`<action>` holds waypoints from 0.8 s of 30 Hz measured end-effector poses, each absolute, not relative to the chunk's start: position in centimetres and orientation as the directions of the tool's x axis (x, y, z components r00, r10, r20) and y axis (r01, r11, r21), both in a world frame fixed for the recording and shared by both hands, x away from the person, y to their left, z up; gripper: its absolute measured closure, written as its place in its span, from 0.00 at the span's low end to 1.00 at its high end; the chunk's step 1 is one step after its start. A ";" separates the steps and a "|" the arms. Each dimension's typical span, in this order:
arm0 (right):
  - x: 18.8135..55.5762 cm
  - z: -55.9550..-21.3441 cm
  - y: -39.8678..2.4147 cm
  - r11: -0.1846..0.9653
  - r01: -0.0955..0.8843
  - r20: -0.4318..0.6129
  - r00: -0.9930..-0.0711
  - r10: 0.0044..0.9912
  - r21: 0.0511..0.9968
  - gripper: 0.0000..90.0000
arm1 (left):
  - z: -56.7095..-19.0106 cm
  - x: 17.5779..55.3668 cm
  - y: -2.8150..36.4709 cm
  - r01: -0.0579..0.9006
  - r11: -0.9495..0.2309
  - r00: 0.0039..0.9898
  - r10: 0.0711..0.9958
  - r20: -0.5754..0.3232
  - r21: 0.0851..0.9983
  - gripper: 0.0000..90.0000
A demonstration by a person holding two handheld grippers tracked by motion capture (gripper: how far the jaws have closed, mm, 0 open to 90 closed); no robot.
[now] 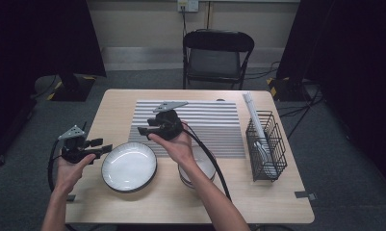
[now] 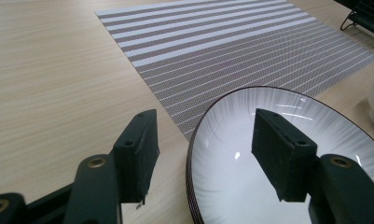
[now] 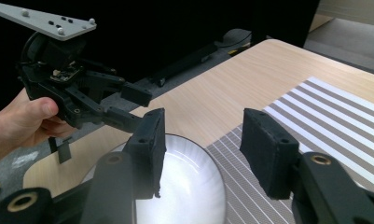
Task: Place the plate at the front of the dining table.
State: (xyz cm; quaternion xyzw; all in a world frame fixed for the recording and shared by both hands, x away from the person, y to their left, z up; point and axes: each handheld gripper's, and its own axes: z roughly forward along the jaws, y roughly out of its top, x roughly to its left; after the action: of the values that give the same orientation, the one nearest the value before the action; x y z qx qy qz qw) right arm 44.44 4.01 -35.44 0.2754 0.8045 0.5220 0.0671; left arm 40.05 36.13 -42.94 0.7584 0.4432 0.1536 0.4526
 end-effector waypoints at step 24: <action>44.6 -38.3 9.8 0.370 0.422 0.239 -0.861 0.448 0.828 0.62 | -43.6 40.2 36.8 0.544 -0.181 0.565 0.801 -0.198 0.819 0.57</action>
State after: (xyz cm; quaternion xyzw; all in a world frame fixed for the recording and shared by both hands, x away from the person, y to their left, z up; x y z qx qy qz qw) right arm 44.65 9.80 -38.26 0.2631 0.8274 0.4959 0.0131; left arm 40.18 36.83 -43.56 0.7557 0.4449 0.1400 0.4597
